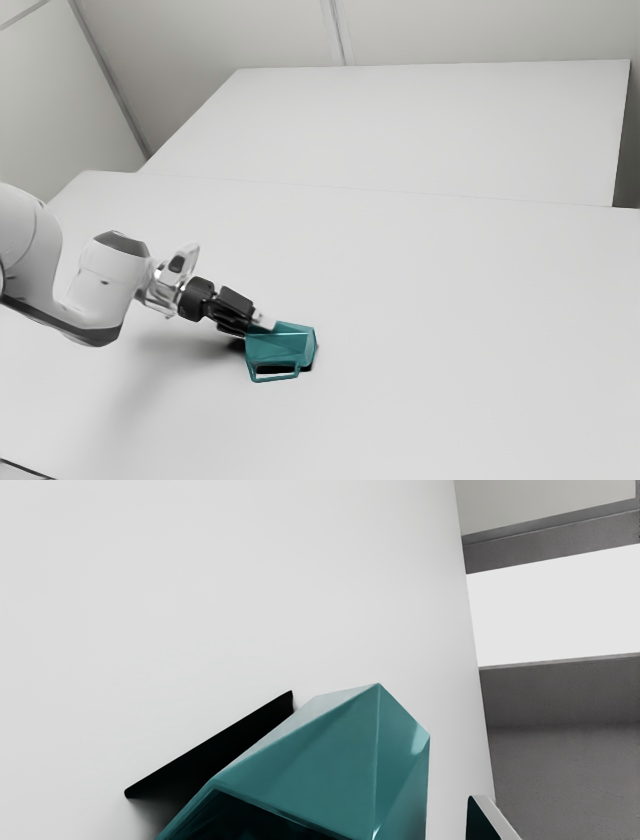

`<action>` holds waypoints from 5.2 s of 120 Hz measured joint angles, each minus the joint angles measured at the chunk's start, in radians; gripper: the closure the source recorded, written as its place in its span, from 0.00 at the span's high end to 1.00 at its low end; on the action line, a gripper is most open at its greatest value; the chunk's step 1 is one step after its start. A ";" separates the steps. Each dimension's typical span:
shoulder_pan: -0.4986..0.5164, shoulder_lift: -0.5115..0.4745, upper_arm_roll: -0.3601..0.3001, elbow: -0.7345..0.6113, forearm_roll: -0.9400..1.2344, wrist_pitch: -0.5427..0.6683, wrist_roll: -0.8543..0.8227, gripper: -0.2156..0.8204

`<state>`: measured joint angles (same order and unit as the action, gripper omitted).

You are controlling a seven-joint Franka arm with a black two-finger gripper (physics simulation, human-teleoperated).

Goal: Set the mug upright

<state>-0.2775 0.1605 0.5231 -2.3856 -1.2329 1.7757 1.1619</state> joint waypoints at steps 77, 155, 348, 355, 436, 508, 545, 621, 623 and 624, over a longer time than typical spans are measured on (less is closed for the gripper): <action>-0.026 -0.010 -0.004 -0.015 -0.045 -0.028 0.013 0.05; -0.075 -0.219 -0.008 -0.004 -0.029 0.030 -0.038 0.03; 0.103 -0.116 -0.348 0.339 1.151 0.329 -0.930 0.03; 0.097 -0.112 -0.347 0.339 1.162 0.334 -0.944 0.03; 0.087 -0.018 -0.342 0.343 1.182 0.436 -1.041 0.03; 0.087 0.019 -0.342 0.343 1.167 0.499 -1.066 0.23; 0.087 -0.073 -0.337 0.382 1.183 0.461 -1.060 0.42; 0.122 -0.193 -0.333 0.612 1.311 0.197 -1.004 0.74; 0.124 -0.194 -0.333 0.621 1.314 0.189 -1.003 0.74; 0.124 -0.194 -0.333 0.624 1.316 0.185 -1.003 0.74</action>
<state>-0.1534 -0.0332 0.1899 -1.7613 0.0831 1.9603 0.1589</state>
